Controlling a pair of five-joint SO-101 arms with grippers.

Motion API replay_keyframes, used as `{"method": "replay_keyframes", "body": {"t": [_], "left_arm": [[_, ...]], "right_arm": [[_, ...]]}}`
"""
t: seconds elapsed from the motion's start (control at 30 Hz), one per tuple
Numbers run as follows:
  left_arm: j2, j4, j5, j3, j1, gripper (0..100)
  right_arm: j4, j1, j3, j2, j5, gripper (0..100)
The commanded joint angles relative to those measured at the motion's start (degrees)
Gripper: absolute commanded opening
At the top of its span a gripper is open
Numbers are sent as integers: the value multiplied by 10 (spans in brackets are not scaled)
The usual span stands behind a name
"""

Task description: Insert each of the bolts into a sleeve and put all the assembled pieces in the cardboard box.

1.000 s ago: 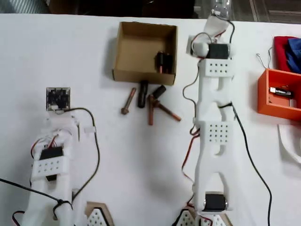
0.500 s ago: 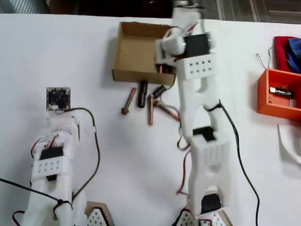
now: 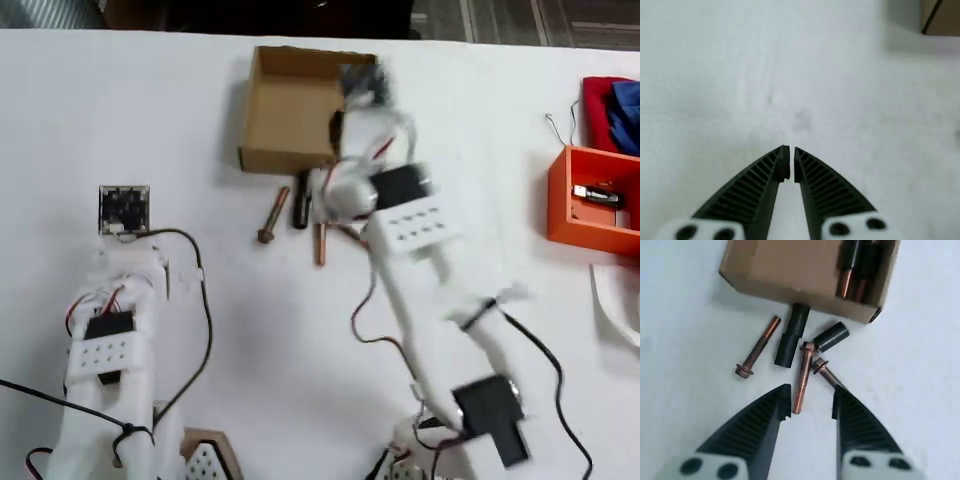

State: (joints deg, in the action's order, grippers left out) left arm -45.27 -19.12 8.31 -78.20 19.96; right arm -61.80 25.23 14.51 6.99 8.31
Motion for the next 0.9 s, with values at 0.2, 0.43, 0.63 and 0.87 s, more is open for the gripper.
{"method": "replay_keyframes", "body": {"t": [0.2,0.43,0.63,0.87], "left_arm": [[-10,11,4,2,-3,46],[-10,11,4,2,-3,46],[-10,11,4,1,-1,46],[-10,11,4,1,-1,46]], "right_arm": [[11,39,-148,-226,8,123],[-79,39,-345,-383,32,123],[-105,37,-463,-477,36,123],[-141,40,-551,-557,36,123]]}}
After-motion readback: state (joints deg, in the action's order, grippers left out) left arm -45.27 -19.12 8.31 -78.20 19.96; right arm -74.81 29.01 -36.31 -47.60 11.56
